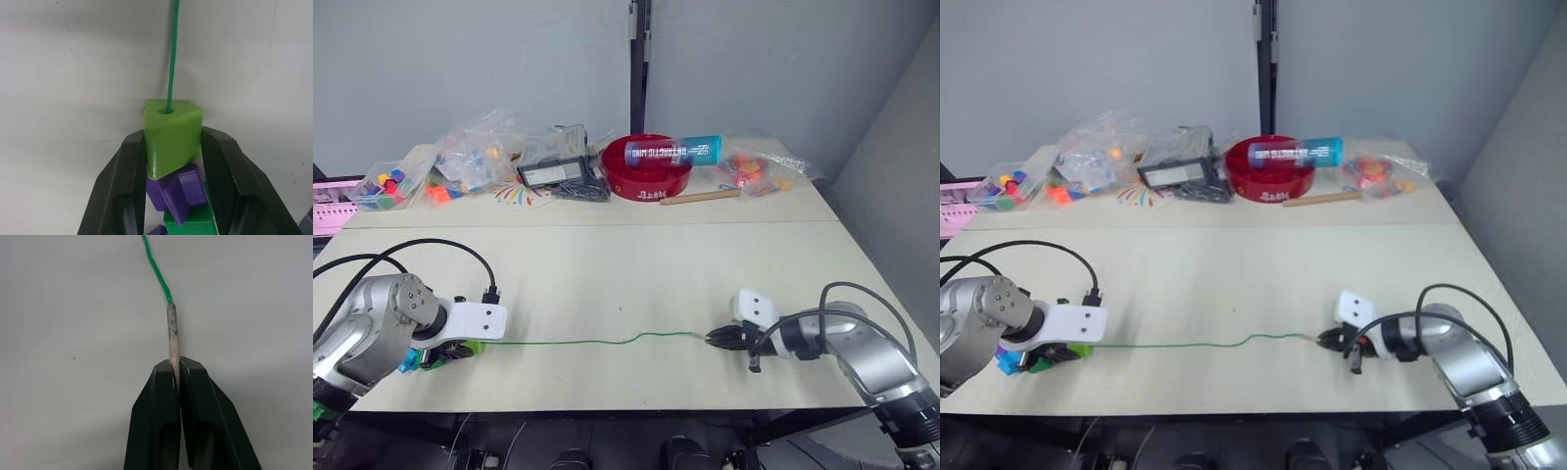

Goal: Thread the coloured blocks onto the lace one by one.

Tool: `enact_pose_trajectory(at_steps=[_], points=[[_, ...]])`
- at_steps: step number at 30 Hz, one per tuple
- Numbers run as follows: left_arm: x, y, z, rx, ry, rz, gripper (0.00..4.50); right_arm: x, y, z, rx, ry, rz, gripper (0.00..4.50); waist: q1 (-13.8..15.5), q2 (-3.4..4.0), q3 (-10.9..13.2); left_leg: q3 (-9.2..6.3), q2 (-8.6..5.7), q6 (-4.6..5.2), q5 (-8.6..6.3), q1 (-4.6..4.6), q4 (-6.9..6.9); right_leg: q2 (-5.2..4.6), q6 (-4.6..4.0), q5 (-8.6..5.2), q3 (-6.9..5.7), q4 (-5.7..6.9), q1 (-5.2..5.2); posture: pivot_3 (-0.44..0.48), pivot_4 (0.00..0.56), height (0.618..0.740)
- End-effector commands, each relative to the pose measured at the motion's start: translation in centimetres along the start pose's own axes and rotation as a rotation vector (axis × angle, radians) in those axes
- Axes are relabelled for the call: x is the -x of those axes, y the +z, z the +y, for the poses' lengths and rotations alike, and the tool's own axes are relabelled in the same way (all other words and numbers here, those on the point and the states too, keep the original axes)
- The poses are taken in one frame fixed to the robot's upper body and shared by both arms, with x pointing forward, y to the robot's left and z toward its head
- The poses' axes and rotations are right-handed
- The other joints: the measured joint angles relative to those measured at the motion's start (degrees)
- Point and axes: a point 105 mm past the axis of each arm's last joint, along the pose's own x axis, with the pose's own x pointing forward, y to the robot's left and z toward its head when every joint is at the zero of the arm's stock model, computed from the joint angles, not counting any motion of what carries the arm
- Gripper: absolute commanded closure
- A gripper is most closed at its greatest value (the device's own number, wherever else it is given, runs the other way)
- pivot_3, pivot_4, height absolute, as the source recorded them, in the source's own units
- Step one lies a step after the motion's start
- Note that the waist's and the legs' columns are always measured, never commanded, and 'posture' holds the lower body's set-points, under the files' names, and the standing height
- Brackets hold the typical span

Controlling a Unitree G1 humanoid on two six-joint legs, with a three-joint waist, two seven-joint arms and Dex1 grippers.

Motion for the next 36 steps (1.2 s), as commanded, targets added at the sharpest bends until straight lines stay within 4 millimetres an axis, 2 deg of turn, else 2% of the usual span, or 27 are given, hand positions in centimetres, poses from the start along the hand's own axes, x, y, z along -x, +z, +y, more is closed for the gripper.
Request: enact_pose_trajectory(at_steps=[1,5,9,14,17,21,25,29,36], points=[[-1.0,-0.5,-0.5,0.001,-0.033,0.024,3.36,0.9,-2.1,-0.8,-0.019,-0.036,0.069,4.5,-0.01,0.0,0.0,0.0,0.0,0.0,0.0,0.0,0.0,0.0,0.0,0.0,0.0,0.0,0.02,0.0,0.15,0.731],[-1.4,-1.2,-0.8,0.011,-0.045,0.04,3.36,1.4,-3.6,-1.3,-0.016,-0.06,0.103,4.5,-0.09,0.01,-0.01,0.01,0.0,0.0,0.0,0.01,0.0,0.0,0.01,-0.01,0.01,-0.01,0.19,0.0,0.15,0.731],[-1.7,-1.5,-0.9,0.02,-0.046,0.047,3.36,1.7,-4.1,-1.5,-0.024,-0.081,0.105,4.5,-0.25,0.01,-0.01,0.01,0.01,0.0,0.0,0.28,-0.04,0.0,0.02,-0.03,0.0,-0.11,0.58,0.0,0.15,0.731],[-1.6,-1.9,-0.9,0.031,-0.037,0.051,3.36,2.2,-6.6,-0.8,-0.054,-0.087,0.175,4.5,-0.32,0.02,-0.1,0.01,0.02,0.01,-0.01,0.61,-0.16,0.0,0.04,-0.12,0.01,-0.21,0.91,0.0,0.15,0.731],[-1.7,-2.1,-0.9,0.03,-0.032,0.055,3.36,2.3,-7.2,-0.6,-0.056,-0.086,0.193,4.5,-0.32,-0.03,-0.26,0.01,0.02,0.01,-0.01,0.66,-0.18,0.0,0.04,-0.12,0.01,-0.24,0.95,0.0,0.15,0.731],[-1.7,-2.3,-0.9,0.033,-0.032,0.055,3.36,2.4,-7.4,-0.3,-0.061,-0.076,0.2,4.5,-0.39,-0.08,-0.38,0.07,0.05,0.01,-0.01,0.97,-0.39,0.0,0.0,-0.18,0.02,-0.35,1.21,0.0,0.15,0.731],[-1.5,-2.7,-1.2,0.053,-0.039,0.061,3.36,1.9,-6.9,1.0,-0.065,-0.01,0.18,4.5,-0.38,-0.14,-0.46,0.07,0.06,0.01,-0.01,0.98,-0.41,0.0,0.0,-0.21,0.01,-0.36,1.22,0.0,0.15,0.731],[-1.2,-2.9,-1.6,0.082,-0.041,0.04,3.36,0.8,-6.0,2.1,-0.061,0.028,0.135,4.5,-0.68,-0.29,-0.59,0.08,0.11,0.07,-0.05,0.99,-0.49,0.02,-0.05,-0.28,0.0,-0.35,1.18,0.0,0.15,0.731],[-1.6,-2.0,-1.6,0.096,-0.026,-0.036,3.36,-1.4,-5.2,2.1,-0.07,0.007,0.099,4.5,-1.56,-0.49,-0.67,0.11,0.23,0.23,-0.15,1.3,-0.51,0.16,-0.18,-0.36,0.0,-0.34,1.41,0.0,0.15,0.731]])
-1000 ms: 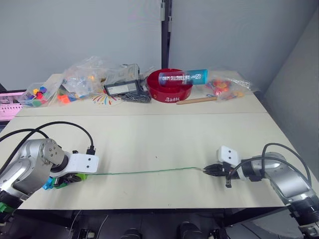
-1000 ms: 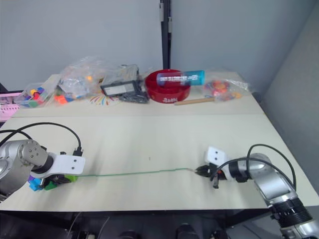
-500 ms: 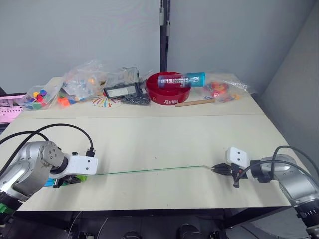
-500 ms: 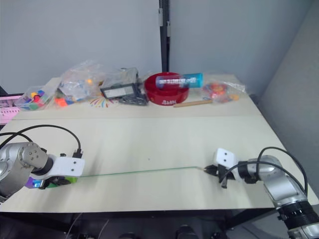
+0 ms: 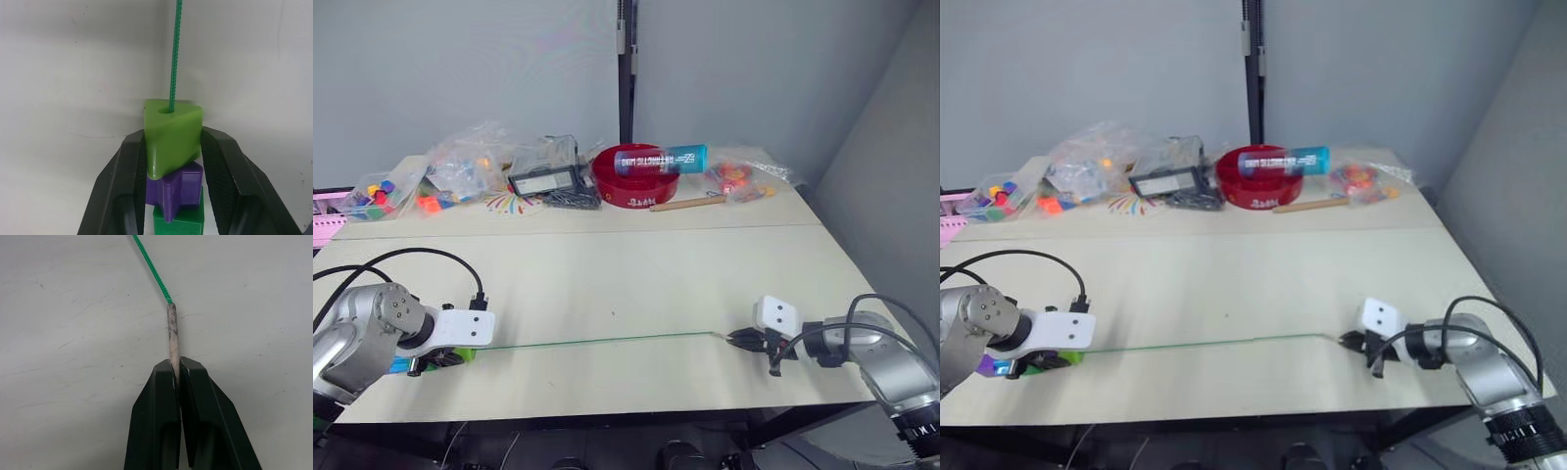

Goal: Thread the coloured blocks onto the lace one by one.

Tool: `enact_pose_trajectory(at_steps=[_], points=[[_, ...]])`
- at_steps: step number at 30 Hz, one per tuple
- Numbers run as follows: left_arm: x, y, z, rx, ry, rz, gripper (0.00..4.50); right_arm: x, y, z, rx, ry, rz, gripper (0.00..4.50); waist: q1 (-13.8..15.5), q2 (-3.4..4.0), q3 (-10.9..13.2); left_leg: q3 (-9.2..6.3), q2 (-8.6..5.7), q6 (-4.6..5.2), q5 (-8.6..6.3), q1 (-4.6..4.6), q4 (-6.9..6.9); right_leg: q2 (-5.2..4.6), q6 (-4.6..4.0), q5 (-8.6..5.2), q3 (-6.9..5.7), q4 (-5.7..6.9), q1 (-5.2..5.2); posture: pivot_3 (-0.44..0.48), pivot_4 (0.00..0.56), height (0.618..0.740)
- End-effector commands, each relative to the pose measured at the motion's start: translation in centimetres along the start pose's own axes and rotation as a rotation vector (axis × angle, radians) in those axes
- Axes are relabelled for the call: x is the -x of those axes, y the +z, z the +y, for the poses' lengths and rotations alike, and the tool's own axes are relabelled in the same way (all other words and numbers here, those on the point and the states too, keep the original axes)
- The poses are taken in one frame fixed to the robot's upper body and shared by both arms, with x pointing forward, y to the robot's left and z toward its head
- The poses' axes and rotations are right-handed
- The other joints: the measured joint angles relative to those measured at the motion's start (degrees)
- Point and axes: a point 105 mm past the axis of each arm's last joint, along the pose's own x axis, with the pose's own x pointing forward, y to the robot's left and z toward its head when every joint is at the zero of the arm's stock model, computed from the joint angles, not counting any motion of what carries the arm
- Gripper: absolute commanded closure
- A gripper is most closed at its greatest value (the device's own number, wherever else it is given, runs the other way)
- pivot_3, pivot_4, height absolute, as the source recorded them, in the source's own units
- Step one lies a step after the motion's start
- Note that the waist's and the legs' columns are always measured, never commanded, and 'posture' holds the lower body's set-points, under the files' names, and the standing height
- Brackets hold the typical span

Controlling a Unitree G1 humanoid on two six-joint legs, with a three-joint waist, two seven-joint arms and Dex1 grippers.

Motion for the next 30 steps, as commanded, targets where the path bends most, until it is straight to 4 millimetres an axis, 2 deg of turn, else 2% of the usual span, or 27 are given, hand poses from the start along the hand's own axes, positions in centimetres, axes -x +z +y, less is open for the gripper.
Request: enact_pose_trajectory(at_steps=[1,3,4,6,9,13,16,17,22,25,30], points=[[-1.0,0.0,-0.7,0.021,-0.023,-0.025,3.36,-2.3,-2.1,2.4,-0.071,0.083,0.072,4.5,-0.32,-0.02,0.01,0.0,0.0,0.0,0.0,0.11,0.0,0.0,-0.06,-0.04,0.0,0.0,0.11,0.0,0.15,0.731],[-1.0,-0.1,-1.1,0.016,-0.038,-0.025,3.36,-2.7,-1.9,2.5,-0.076,0.085,0.064,4.5,-0.55,-0.07,0.02,0.02,0.01,-0.02,-0.01,0.44,-0.11,-0.01,-0.45,-0.29,0.03,-0.01,0.34,0.0,0.15,0.731],[-1.0,-0.2,-1.2,0.014,-0.04,-0.022,3.36,-2.8,-1.8,2.6,-0.079,0.087,0.059,4.16,-0.62,-0.08,0.02,0.04,0.02,-0.02,-0.02,0.53,-0.15,-0.01,-0.49,-0.32,0.03,-0.01,0.4,0.0,0.15,0.731],[-0.9,-0.1,-1.1,-0.001,-0.026,-0.029,2.32,-3.0,-1.5,2.7,-0.086,0.089,0.047,3.54,-0.79,-0.1,0.03,0.06,0.04,-0.02,-0.02,0.56,-0.22,0.0,-0.5,-0.34,0.04,0.0,0.38,0.0,0.15,0.731],[-0.6,0.3,-0.9,-0.002,-0.013,-0.06,1.36,-3.1,-1.1,2.4,-0.092,0.081,0.026,2.53,-0.74,-0.34,0.02,0.08,0.08,-0.02,-0.02,0.54,-0.35,0.04,-0.46,-0.34,0.03,0.0,0.33,0.0,0.15,0.731],[0.5,1.0,-0.2,-0.01,0.024,-0.102,0.03,-2.5,0.5,1.9,-0.074,0.086,-0.029,1.21,-0.7,-0.49,0.11,0.13,0.08,0.02,-0.05,0.48,-0.59,0.03,-0.14,-0.26,0.04,-0.12,0.24,0.0,0.15,0.731],[1.9,1.6,0.2,-0.019,0.043,-0.139,0.0,-2.0,1.7,1.8,-0.062,0.101,-0.07,0.17,-0.56,-0.64,0.25,0.13,0.08,0.15,-0.16,0.34,-0.6,0.03,-0.14,-0.35,0.03,-0.13,0.09,0.0,0.15,0.731],[2.4,1.6,0.2,-0.022,0.043,-0.15,0.0,-1.8,2.2,1.8,-0.064,0.107,-0.087,0.05,-0.53,-0.67,0.25,0.13,0.08,0.19,-0.19,0.07,-0.58,0.03,-0.14,-0.37,0.01,-0.1,-0.13,0.0,0.15,0.731],[6.1,1.7,0.4,0.024,0.09,-0.246,0.0,-0.3,4.0,1.8,-0.078,0.106,-0.162,0.05,-0.53,-0.71,0.45,0.01,0.08,0.26,-0.23,-1.33,0.0,0.01,-0.62,-0.05,-0.07,0.41,-1.83,0.0,0.15,0.731],[8.0,1.5,0.6,0.144,0.144,-0.366,0.0,1.0,4.9,1.5,-0.112,0.065,-0.216,0.05,-0.28,-0.52,0.67,-0.02,0.03,0.33,-0.27,-1.38,0.0,-0.08,-0.62,-0.05,-0.15,0.33,-1.82,0.0,0.15,0.731],[9.6,-0.2,0.5,0.42,0.305,-0.664,0.0,3.0,6.0,0.6,-0.201,-0.053,-0.318,0.05,-0.21,-0.31,0.94,0.02,-0.08,0.33,-0.27,-1.35,0.0,-0.21,-0.53,-0.09,-0.15,0.33,-1.76,0.0,0.15,0.731]])
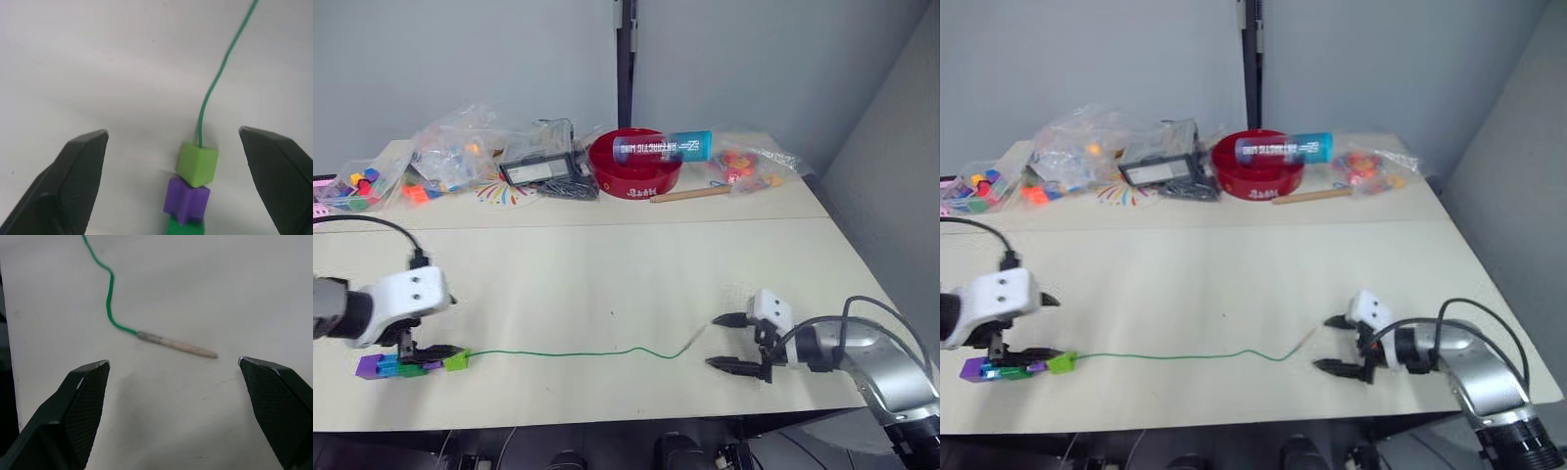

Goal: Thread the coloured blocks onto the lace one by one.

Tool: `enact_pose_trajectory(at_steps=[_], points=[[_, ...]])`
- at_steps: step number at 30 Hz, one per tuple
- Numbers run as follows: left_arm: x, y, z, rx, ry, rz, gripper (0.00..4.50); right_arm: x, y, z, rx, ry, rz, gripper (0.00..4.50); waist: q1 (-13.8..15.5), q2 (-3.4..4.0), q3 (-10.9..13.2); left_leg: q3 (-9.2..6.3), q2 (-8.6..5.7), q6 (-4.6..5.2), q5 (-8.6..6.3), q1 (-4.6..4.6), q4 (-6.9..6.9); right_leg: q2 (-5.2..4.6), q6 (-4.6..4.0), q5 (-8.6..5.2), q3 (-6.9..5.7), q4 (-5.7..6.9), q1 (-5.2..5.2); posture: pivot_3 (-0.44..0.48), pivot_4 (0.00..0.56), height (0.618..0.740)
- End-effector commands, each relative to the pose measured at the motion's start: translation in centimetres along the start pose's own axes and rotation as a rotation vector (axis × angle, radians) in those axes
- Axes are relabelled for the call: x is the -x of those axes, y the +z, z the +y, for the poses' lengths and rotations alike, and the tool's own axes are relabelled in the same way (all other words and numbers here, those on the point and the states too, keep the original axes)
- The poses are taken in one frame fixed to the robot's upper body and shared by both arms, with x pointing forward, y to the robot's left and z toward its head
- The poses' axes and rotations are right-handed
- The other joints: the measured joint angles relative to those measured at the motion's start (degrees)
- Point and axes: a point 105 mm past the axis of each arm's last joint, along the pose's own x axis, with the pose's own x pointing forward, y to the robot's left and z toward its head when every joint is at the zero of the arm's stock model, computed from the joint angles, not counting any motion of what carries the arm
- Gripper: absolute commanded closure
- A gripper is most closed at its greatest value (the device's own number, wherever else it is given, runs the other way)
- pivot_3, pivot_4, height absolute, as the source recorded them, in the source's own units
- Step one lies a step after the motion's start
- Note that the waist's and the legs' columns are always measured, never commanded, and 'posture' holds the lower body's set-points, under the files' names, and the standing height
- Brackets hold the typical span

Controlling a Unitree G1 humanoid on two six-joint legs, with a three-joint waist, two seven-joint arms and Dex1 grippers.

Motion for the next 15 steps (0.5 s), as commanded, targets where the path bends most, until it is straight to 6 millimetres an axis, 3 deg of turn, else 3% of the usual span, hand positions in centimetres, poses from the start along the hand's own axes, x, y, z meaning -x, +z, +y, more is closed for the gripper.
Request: enact_pose_trajectory(at_steps=[1,5,9,15], points=[[1.8,0.1,0.8,0.135,0.154,-0.213,0.0,1.4,2.0,-0.4,0.0,-0.088,-0.092,0.05,0.03,-0.07,0.06,-0.03,0.01,0.0,0.0,0.0,0.0,0.01,-0.01,0.01,-0.03,-0.01,0.0,0.0,0.15,0.731],[2.7,-2.6,-0.2,0.323,0.214,-0.364,0.0,2.3,1.9,-1.0,-0.038,-0.2,-0.136,0.05,-0.13,-0.26,0.12,-0.05,0.01,-0.01,0.0,0.04,0.02,0.0,-0.01,0.01,-0.02,0.0,0.06,0.0,0.15,0.731],[3.3,-4.6,-0.2,0.406,0.27,-0.364,0.0,3.2,1.1,-1.0,-0.077,-0.265,-0.158,0.05,0.3,-0.54,0.17,-0.09,0.01,-0.06,0.02,0.04,0.05,-0.02,0.0,0.05,-0.05,0.0,0.07,0.0,0.15,0.731],[3.9,-8.3,-1.0,0.476,0.314,-0.293,0.0,6.1,-3.2,-1.4,-0.175,-0.446,-0.121,0.05,1.05,-0.56,0.16,-0.08,-0.07,-0.08,0.02,0.05,0.04,-0.1,0.03,0.06,-0.05,-0.08,0.11,0.0,0.15,0.731]])
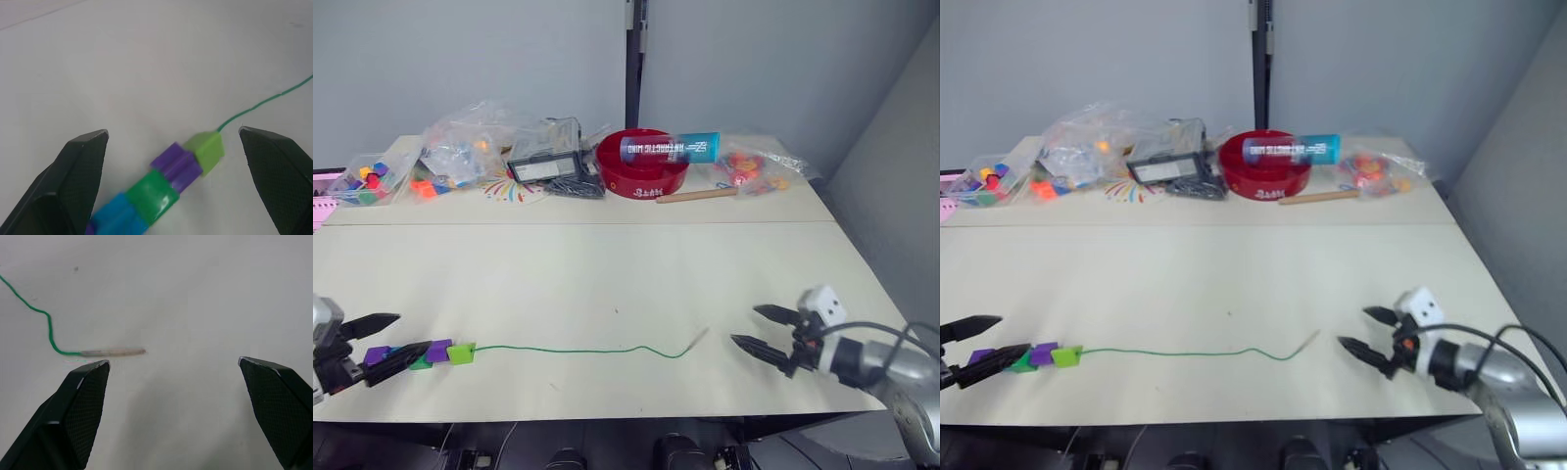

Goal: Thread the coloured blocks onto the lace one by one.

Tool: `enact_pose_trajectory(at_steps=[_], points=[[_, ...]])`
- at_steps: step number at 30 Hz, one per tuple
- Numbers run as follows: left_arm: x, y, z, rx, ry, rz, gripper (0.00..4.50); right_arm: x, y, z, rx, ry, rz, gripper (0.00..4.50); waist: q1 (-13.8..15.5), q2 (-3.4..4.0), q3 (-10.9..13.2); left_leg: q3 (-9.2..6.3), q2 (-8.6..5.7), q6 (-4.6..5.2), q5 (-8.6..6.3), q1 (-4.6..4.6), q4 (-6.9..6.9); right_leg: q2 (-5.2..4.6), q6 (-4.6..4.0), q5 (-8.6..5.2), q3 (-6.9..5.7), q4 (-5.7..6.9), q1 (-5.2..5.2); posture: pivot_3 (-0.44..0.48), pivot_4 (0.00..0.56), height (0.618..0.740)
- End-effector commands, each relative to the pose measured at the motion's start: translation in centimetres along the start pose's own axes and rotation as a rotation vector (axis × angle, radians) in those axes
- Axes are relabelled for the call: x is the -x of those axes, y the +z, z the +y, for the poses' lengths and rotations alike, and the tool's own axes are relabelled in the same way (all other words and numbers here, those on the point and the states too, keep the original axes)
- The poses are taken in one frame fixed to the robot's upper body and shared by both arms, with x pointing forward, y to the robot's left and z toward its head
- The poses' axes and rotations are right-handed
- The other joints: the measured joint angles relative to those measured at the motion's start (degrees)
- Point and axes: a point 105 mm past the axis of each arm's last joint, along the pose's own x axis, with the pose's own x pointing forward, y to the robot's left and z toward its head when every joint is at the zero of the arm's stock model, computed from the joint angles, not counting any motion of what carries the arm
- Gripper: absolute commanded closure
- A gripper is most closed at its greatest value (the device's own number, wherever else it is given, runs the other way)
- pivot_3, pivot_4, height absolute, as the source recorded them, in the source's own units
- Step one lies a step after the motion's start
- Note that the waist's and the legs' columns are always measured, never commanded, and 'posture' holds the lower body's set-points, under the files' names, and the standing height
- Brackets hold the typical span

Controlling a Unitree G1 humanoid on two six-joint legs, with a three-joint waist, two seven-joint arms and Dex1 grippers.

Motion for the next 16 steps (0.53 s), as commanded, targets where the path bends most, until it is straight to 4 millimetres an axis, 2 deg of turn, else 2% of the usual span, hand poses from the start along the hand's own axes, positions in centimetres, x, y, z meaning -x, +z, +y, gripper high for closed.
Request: enact_pose_trajectory(at_steps=[1,6,8,16], points=[[0.7,0.0,0.5,-0.016,0.031,-0.013,0.0,1.6,0.0,-1.4,0.016,-0.102,-0.032,0.05,0.06,-0.01,0.0,0.01,0.0,0.0,0.0,0.0,0.0,-0.01,0.0,0.0,0.01,0.0,0.0,0.0,0.15,0.731],[0.5,-1.9,0.2,-0.011,0.036,0.022,0.0,1.9,-0.6,-1.3,0.01,-0.117,-0.032,0.05,-0.03,0.0,0.0,0.07,0.0,-0.08,0.04,0.02,0.01,-0.03,0.09,-0.01,0.03,-0.01,0.1,0.0,0.15,0.731],[0.4,-2.2,0.3,-0.001,0.038,0.02,0.0,1.8,-0.5,-1.2,0.012,-0.115,-0.034,0.05,-0.15,-0.01,0.0,0.13,0.04,-0.08,0.04,0.01,0.0,0.01,0.35,-0.16,0.04,0.02,0.15,0.0,0.15,0.731],[0.3,-3.0,0.6,0.005,0.051,0.022,0.0,1.3,-0.5,-1.2,0.012,-0.112,-0.037,0.05,-0.03,-0.02,0.0,0.16,0.06,-0.09,0.05,0.02,0.01,0.03,0.28,-0.11,0.07,0.04,0.12,0.0,0.15,0.731]])
